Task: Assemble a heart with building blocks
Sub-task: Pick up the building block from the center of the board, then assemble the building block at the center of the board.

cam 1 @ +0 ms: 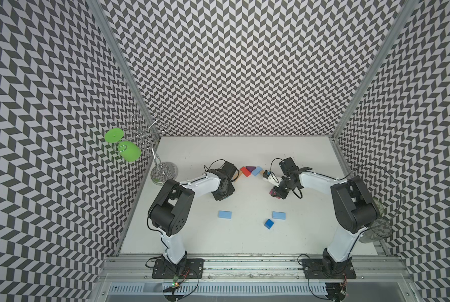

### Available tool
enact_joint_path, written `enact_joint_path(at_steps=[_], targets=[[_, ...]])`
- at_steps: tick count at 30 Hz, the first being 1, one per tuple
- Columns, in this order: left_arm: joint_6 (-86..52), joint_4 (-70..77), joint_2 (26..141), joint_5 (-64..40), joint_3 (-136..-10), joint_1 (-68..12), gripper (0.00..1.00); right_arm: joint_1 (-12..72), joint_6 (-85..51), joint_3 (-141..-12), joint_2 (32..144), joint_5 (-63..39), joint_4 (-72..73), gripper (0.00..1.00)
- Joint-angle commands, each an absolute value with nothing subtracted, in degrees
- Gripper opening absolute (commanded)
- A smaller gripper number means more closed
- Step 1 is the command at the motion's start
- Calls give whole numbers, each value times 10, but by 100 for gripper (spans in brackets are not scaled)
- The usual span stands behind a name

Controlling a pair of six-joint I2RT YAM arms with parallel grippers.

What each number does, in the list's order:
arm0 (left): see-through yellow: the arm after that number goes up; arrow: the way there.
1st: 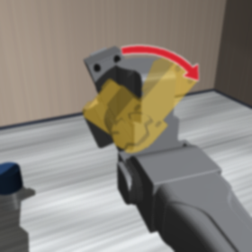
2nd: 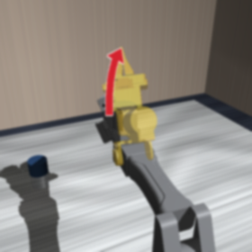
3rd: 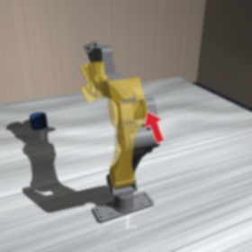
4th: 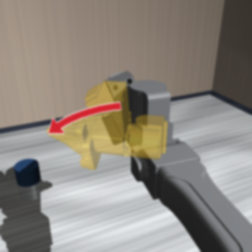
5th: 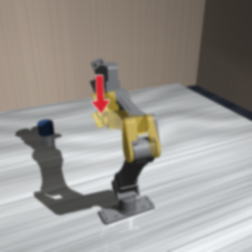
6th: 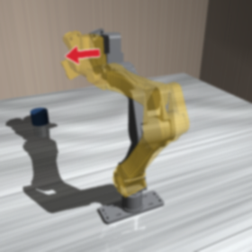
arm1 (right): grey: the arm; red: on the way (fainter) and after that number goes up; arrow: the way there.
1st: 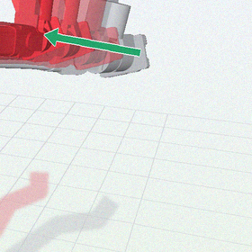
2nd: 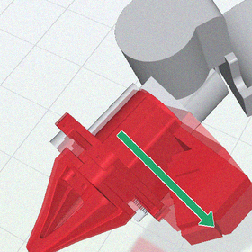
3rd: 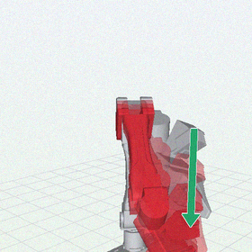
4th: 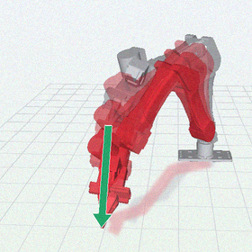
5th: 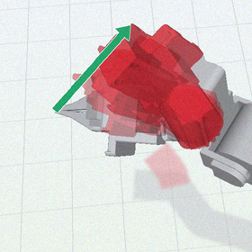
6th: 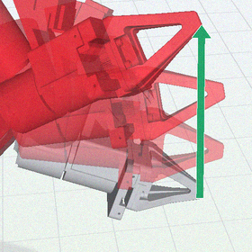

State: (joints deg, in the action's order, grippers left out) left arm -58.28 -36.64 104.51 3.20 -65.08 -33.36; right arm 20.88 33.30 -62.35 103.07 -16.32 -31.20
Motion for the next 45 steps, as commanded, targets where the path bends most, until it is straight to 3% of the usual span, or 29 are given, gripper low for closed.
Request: enact_joint_path(at_steps=[1, 5, 12, 30, 45], targets=[[-610, -412, 1071, -9, -618, -379, 1, 214, 266, -624, 987, -156, -307, 0], [-645, -416, 1064, -22, -645, -420, 0, 212, 174, -630, 980, -100, -300, 0], [-701, -431, 1086, -27, -711, -459, 0, 208, 119, -608, 939, -102, -261, 0], [-797, -492, 1253, -1, -967, -433, 0, 208, 150, -647, 927, -69, -284, 0], [-810, -555, 1287, 51, -1025, -394, 0, 214, 153, -648, 945, -103, -273, 0]])
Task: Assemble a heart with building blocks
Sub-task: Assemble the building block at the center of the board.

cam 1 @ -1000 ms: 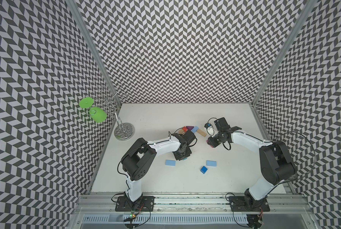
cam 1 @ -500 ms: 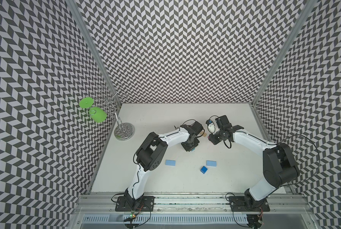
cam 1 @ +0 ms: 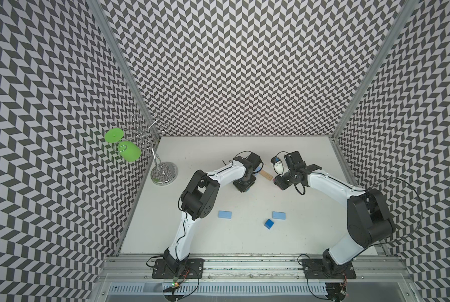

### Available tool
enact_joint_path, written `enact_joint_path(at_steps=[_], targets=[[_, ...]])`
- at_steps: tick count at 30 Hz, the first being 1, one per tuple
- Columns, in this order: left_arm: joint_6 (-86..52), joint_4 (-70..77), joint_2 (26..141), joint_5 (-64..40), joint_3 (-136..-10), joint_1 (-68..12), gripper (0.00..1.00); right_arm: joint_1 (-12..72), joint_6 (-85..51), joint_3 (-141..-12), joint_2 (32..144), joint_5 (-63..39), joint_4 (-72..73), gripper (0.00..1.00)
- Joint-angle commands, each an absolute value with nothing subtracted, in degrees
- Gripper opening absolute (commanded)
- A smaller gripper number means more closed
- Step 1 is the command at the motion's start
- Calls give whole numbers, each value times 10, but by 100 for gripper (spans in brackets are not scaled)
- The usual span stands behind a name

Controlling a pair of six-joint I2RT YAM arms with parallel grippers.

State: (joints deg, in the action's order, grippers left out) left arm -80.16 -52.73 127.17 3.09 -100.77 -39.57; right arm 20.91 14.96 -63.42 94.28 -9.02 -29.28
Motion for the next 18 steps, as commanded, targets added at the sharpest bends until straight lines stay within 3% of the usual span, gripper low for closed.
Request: enact_joint_path(at_steps=[1, 18], targets=[[-811, -556, 1288, 53, -1027, -393, 0, 214, 154, -650, 945, -104, -273, 0], [-830, -570, 1303, 62, -1041, -384, 0, 216, 170, -644, 950, -115, -272, 0]])
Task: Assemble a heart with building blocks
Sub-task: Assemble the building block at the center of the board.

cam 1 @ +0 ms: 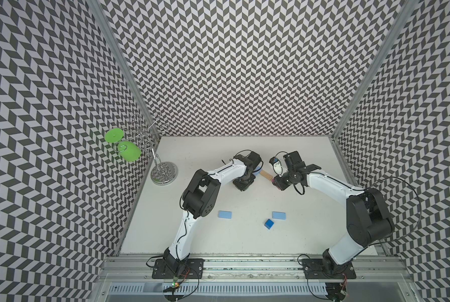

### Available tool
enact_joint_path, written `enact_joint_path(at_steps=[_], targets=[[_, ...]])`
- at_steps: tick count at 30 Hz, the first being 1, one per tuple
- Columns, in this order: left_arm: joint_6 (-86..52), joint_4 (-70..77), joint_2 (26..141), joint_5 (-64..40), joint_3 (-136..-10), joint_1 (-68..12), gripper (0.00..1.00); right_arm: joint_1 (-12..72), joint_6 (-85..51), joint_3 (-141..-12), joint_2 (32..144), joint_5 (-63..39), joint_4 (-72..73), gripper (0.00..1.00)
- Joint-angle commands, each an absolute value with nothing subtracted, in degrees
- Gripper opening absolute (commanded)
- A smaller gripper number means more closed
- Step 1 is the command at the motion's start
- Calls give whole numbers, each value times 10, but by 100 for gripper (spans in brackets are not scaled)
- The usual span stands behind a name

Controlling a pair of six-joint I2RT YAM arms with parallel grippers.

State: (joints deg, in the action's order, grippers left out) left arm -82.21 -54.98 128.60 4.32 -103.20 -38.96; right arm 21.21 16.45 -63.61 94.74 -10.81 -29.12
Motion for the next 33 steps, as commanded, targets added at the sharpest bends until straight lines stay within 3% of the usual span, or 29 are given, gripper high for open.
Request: enact_joint_path(at_steps=[1, 23, 24, 30, 33], targets=[[-830, -571, 1303, 63, -1041, -384, 0, 216, 170, -644, 950, -116, -271, 0], [-823, -567, 1306, 67, -1042, -375, 0, 217, 178, -646, 955, -125, -273, 0], [-822, -567, 1307, 67, -1042, -375, 3, 217, 178, -647, 956, -126, -273, 0], [-814, -569, 1308, 69, -1041, -375, 49, 217, 181, -650, 962, -136, -277, 0], [-810, -564, 1307, 67, -1039, -375, 59, 217, 183, -650, 962, -139, -276, 0]])
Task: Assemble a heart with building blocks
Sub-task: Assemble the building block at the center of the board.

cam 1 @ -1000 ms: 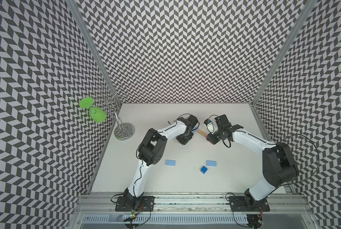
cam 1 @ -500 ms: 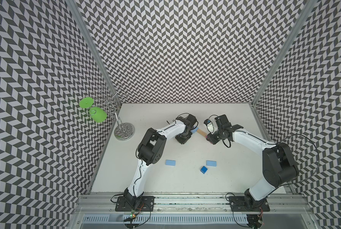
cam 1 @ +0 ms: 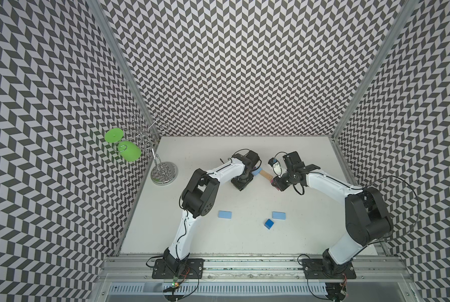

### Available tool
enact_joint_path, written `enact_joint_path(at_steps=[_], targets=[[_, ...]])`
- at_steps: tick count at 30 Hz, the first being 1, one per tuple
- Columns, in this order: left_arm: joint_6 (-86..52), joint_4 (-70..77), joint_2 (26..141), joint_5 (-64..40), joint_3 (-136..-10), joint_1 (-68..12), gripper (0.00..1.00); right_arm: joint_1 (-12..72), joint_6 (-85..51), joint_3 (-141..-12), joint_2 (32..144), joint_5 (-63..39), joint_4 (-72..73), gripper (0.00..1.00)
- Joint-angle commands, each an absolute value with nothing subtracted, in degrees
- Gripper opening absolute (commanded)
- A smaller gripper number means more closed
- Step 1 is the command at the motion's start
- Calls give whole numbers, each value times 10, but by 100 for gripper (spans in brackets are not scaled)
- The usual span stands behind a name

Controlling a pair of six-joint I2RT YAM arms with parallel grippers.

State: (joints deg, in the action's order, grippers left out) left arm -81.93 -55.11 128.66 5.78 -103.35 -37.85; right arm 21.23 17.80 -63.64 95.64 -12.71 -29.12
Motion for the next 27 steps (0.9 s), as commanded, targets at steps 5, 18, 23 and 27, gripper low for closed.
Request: enact_joint_path(at_steps=[5, 18, 23, 27], targets=[[-798, -555, 1307, 63, -1039, -376, 74, 216, 183, -650, 962, -135, -277, 0], [-629, -458, 1202, 122, -1057, -406, 98, 214, 56, -602, 871, -64, -213, 10], [-538, -374, 1116, 94, -999, -410, 99, 215, -75, -607, 876, -59, -256, 0], [-467, -322, 1031, 106, -913, -407, 99, 232, -190, -579, 854, -54, -250, 0]])
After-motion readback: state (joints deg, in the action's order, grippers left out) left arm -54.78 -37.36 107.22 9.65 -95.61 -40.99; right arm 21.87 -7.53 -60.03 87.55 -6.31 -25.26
